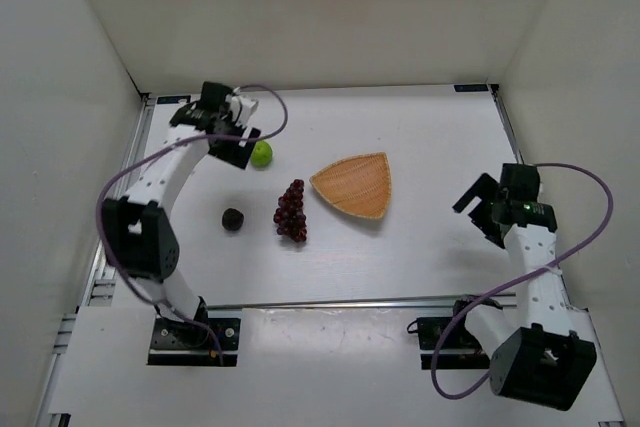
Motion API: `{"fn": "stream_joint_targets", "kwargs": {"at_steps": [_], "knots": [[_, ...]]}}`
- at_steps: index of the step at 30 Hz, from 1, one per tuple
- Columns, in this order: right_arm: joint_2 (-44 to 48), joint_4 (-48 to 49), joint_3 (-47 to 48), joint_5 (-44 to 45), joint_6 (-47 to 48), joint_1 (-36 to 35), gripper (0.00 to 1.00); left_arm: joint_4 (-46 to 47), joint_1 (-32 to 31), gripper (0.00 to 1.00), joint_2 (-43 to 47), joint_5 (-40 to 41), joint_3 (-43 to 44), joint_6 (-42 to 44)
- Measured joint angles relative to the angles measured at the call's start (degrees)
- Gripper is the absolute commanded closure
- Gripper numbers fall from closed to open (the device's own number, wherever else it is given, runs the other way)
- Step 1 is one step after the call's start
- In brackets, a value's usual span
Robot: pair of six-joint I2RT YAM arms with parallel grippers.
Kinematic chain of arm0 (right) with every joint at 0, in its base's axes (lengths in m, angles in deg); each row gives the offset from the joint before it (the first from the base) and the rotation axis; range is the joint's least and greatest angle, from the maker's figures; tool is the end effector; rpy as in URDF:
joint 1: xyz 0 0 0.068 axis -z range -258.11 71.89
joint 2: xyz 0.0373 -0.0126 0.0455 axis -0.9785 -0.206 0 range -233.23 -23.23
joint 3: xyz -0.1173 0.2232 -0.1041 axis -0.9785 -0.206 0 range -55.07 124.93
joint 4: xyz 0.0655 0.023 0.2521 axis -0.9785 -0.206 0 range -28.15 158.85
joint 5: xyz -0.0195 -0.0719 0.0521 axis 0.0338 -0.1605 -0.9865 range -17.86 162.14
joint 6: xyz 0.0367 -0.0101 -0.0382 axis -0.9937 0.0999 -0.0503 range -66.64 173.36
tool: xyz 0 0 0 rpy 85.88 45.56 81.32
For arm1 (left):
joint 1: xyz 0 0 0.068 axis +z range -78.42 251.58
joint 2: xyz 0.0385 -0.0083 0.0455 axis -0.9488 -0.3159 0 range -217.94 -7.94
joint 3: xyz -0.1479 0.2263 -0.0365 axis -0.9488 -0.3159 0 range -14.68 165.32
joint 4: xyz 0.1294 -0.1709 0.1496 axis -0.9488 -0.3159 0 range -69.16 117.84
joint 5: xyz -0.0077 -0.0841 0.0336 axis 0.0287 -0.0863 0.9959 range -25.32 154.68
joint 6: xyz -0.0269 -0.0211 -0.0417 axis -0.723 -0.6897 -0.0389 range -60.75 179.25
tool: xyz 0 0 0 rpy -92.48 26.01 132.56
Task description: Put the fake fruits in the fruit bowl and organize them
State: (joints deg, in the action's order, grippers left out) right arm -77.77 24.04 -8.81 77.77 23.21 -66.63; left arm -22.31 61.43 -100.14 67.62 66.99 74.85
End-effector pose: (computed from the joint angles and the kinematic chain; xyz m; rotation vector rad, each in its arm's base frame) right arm 0.1793 -0.0400 0.2651 0.9233 2.3138 0.0141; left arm 0.3307 -0.0574 0.2960 0.5691 2.5688 0.1003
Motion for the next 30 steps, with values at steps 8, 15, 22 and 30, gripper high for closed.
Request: {"fn": "stream_joint_targets", "kwargs": {"at_steps": [8, 15, 22, 30], "knots": [[-2.91, 3.65, 0.83, -3.96, 0.96, -17.42, 0.01, -3.15, -6.67, 0.00, -26.77, 1.64, 28.55, -2.08], [-2.93, 5.33, 3.17, -1.92, 0.63, -29.53, 0.01, -4.90, -8.94, 0.00, -37.38, 7.15, 31.58, -3.26], [-4.07, 5.68, 7.04, 0.63, -1.49, -35.87, 0.01, -4.74, -9.46, 0.31, -40.85, 11.61, 34.47, -5.03], [-8.09, 5.88, 10.29, 5.38, -3.26, -44.83, 0.01, -4.13, -9.60, 0.78, -39.65, 12.28, 32.57, -4.70]]}}
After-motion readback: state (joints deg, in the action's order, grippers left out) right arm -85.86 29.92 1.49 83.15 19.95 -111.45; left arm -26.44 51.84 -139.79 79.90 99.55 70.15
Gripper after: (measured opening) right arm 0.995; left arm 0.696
